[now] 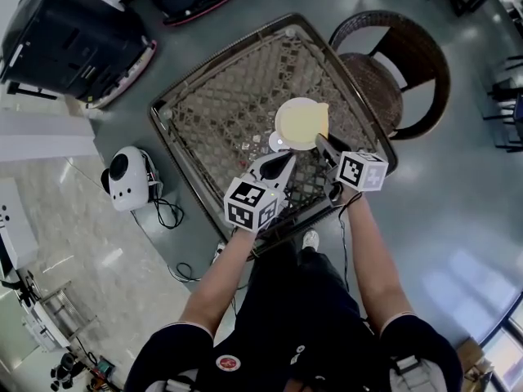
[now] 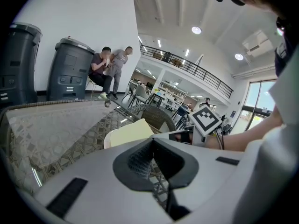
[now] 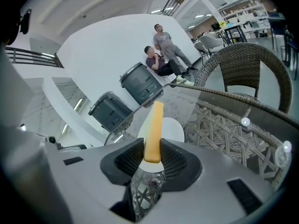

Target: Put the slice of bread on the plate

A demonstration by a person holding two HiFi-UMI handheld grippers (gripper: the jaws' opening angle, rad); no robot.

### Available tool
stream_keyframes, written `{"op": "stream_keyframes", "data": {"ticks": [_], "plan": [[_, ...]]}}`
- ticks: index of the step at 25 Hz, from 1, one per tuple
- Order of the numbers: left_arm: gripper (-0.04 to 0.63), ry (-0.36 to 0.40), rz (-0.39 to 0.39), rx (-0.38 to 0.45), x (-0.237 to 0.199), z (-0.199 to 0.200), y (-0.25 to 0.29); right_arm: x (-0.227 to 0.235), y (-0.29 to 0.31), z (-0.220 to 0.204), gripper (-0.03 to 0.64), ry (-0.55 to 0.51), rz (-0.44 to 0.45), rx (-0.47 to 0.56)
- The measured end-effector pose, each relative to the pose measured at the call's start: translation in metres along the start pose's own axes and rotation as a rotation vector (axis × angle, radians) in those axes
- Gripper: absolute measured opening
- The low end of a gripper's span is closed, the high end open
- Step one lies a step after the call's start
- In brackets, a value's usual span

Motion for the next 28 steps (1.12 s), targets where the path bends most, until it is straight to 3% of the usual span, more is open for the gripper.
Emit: {"op": "stream_keyframes", "data": {"ticks": [21,28], "plan": [[0.008,0.002,-0.006,-0.021,0.001,-0.003,0.007,0.034,0.011,-0.017,0.115,0.047,-0.099,-0.031],[0.008,0.006,-0.008,-0.022,0.000,-0.003,0.007,0.034,0.011,-0.012,0.137,-0.060,-0.149,-0.026]]}}
Point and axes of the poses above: the fingertips, and each gripper's own axes: y forward along the fingers, x to its right, z out of its top, the point moved 4 cm from there along -y, backward along the fingers, and after that the axes turned 5 degrees about -z, right-handed, at the moved point
